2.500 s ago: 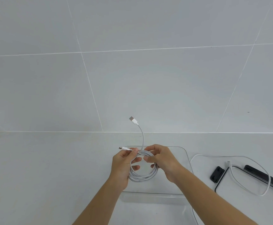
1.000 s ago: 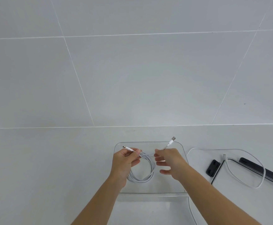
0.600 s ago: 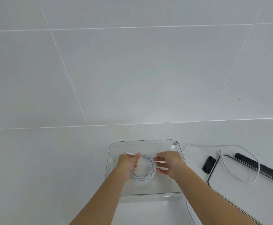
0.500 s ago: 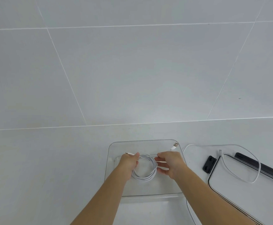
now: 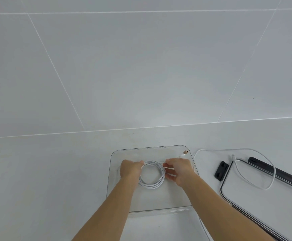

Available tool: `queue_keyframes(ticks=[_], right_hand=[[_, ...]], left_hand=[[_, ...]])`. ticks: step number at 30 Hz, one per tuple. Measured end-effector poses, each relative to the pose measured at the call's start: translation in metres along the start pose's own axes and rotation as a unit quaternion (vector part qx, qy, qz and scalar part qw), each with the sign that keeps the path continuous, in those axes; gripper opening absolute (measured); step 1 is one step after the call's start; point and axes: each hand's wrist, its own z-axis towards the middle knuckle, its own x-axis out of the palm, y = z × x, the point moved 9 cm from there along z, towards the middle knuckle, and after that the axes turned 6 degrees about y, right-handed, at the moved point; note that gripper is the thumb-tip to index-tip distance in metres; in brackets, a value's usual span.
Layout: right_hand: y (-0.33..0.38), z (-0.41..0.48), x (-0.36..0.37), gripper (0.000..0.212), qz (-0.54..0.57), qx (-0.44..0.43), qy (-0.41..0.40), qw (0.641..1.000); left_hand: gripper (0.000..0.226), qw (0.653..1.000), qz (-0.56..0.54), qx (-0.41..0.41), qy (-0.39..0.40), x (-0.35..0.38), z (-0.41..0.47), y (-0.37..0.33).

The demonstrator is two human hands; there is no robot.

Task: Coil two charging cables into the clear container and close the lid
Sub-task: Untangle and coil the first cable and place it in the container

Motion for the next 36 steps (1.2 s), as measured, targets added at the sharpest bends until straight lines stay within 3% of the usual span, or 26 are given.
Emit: queue_keyframes(ticks=[3,8,11,14,17,22,26,28,30,31,34,36], right_hand=[[0.000,0.003,0.000,0.014,-0.007,-0.004,0.001,1.000],[0.002,0.005,-0.001,0.014,-0.031,-0.029,0.008,0.999],[0.017,0.006,-0.004,0.014,-0.154,-0.110,-0.023,0.982],[0.031,-0.001,-0.001,0.011,-0.302,-0.163,-0.053,0.938],[0.036,-0.002,0.000,0.004,-0.316,-0.177,-0.043,0.931],[0.042,-0.015,0.005,0.018,-0.306,-0.209,-0.049,0.927],[0.063,-0.037,0.003,0.015,-0.303,-0.315,-0.071,0.896],[0.071,-0.054,0.011,0.014,-0.375,-0.382,-0.078,0.841],[0.073,-0.064,0.024,0.014,-0.488,-0.423,-0.067,0.760],[0.070,-0.065,0.031,0.016,-0.562,-0.418,-0.052,0.712],[0.056,-0.061,0.041,0.018,-0.778,-0.345,-0.004,0.526],[0.043,-0.055,0.037,0.014,-0.846,-0.274,0.040,0.455]], left_hand=[[0.016,0.996,0.082,0.036,0.017,-0.003,-0.003,-0.008],[0.015,0.965,0.231,0.118,0.025,-0.003,-0.009,-0.024],[0.017,0.950,0.273,0.152,0.012,-0.001,-0.013,-0.030],[0.017,0.952,0.268,0.151,0.013,-0.003,-0.013,-0.031],[0.018,0.960,0.245,0.133,0.029,-0.005,-0.011,-0.028],[0.014,0.963,0.233,0.127,0.041,-0.001,-0.011,-0.026],[0.014,0.968,0.213,0.123,0.052,0.001,-0.012,-0.025],[0.013,0.971,0.198,0.120,0.058,0.002,-0.013,-0.025],[0.011,0.975,0.181,0.116,0.063,0.003,-0.013,-0.025],[0.013,0.977,0.172,0.111,0.064,0.003,-0.013,-0.024],[0.020,0.984,0.133,0.093,0.073,0.004,-0.012,-0.021],[0.020,0.987,0.115,0.084,0.075,0.005,-0.011,-0.019]])
